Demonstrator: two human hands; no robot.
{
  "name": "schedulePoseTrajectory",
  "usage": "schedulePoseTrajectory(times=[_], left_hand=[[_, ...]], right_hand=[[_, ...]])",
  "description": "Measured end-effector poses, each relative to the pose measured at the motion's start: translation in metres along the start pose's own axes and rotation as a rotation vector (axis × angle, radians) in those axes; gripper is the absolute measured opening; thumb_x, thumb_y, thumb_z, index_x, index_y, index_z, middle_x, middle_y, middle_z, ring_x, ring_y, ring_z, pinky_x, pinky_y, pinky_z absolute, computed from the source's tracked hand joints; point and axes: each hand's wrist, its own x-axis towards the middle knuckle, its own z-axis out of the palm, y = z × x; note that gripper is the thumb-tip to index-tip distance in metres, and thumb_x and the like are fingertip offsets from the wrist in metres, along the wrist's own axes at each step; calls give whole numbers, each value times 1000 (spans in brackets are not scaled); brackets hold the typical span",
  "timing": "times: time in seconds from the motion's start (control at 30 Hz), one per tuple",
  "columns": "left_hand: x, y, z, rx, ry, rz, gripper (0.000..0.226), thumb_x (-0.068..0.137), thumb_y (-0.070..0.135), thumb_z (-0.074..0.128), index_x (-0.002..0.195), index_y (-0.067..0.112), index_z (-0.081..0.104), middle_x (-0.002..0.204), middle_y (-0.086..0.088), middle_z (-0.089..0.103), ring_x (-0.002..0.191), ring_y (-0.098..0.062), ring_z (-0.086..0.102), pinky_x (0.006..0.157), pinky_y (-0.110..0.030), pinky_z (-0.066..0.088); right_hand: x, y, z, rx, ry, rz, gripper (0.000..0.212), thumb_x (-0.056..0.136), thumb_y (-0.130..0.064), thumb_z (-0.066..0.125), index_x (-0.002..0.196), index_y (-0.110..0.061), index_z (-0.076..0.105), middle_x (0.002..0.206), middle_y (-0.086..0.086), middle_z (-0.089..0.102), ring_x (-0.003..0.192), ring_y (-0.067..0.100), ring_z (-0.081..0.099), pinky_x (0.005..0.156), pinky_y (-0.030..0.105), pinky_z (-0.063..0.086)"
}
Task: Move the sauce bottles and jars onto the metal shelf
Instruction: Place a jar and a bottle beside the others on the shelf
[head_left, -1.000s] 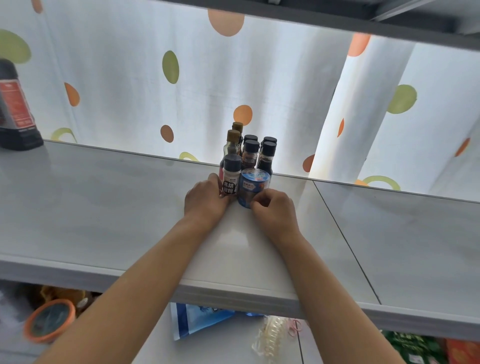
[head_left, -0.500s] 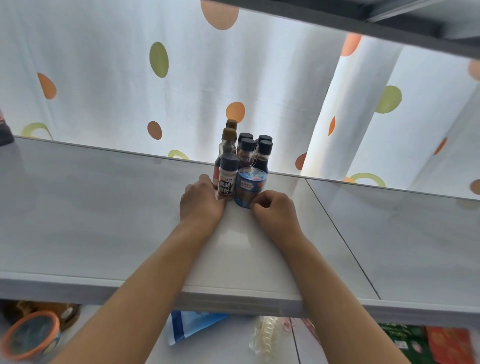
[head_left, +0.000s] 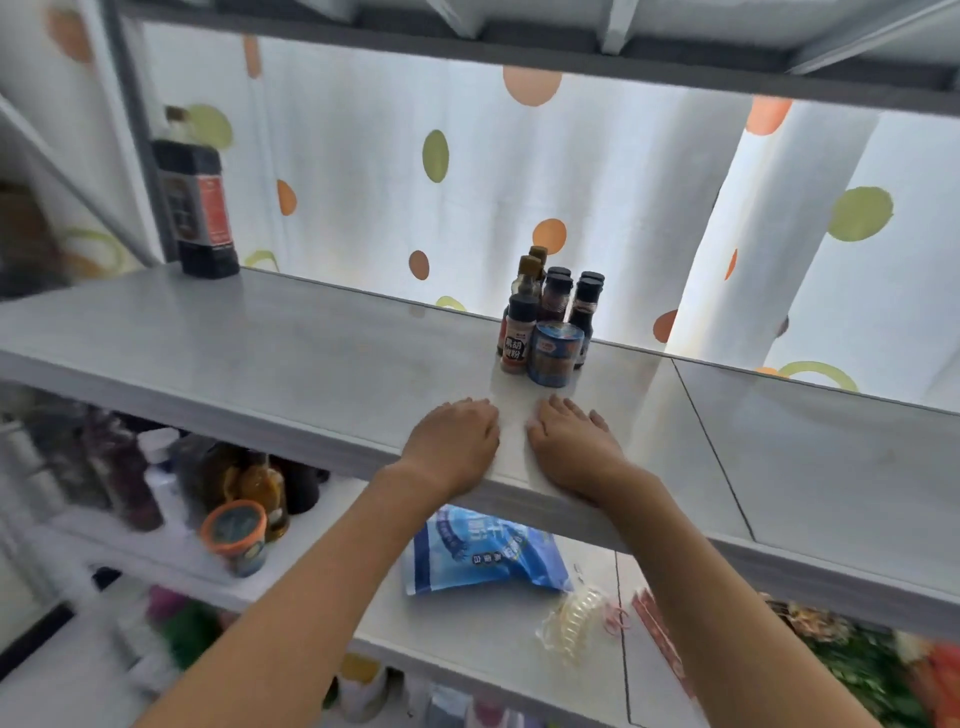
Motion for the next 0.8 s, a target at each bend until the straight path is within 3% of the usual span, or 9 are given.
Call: schedulePoseTrajectory(times=[0.1, 0.17, 0.23, 0.33, 0.43, 0.57, 0.8], left_hand=[[-41, 15, 7, 49, 75, -86, 34, 103, 28, 32, 120, 16, 58, 137, -5, 55, 130, -24, 46, 107, -35, 30], [-71, 30, 16, 77, 202, -156, 41, 105, 28, 29, 140, 17, 47, 151, -1, 41, 141, -17, 32, 116, -32, 16], [-99, 47, 26, 97, 281, -211, 45, 104, 21, 32, 149, 16, 33, 156, 2, 31, 146, -14, 22, 118, -29, 15], [-136, 66, 35, 128, 259, -280, 57, 100, 9, 41, 153, 14, 21, 161, 2, 17, 149, -12, 10, 116, -26, 18], [-185, 81, 42, 219, 217, -367, 63, 100, 9, 40, 154, 12, 9, 163, -1, 3, 149, -14, -3, 119, -28, 6], [-255, 93, 46, 345, 91, -531, 64, 101, 9, 30, 153, 11, -7, 161, -4, -13, 148, -18, -14, 120, -34, -4], [-386, 90, 37, 400, 73, -795, 68, 98, 7, 34, 153, 10, -5, 162, -7, -9, 148, -21, -13, 122, -40, 4]], right_hand=[[-31, -2, 0, 8, -21, -96, 58, 105, -36, 20, 156, -9, 17, 165, 8, 11, 152, 20, 9, 123, 47, 6], [-55, -4, 3, -9, 14, -145, 58, 105, -37, 19, 156, -9, 17, 165, 7, 12, 152, 19, 9, 122, 47, 7], [-84, -3, 13, -77, 121, -203, 58, 105, -37, 20, 156, -10, 17, 165, 7, 15, 152, 21, 12, 122, 47, 10], [-124, -1, 34, -222, 195, -274, 70, 101, -29, 34, 156, -6, -3, 165, 13, -3, 153, 28, -1, 123, 49, 3], [-160, 2, 57, -184, 119, -367, 77, 98, -20, 37, 153, -3, -14, 161, 17, -21, 150, 29, -19, 122, 47, -9], [-205, -13, 98, -95, 20, -578, 74, 99, -18, 32, 153, -6, -17, 161, 13, -24, 149, 25, -22, 122, 44, -11], [-289, -82, 151, -30, -70, -899, 68, 103, -25, 26, 153, -7, -15, 162, 12, -22, 149, 24, -22, 122, 42, -11]])
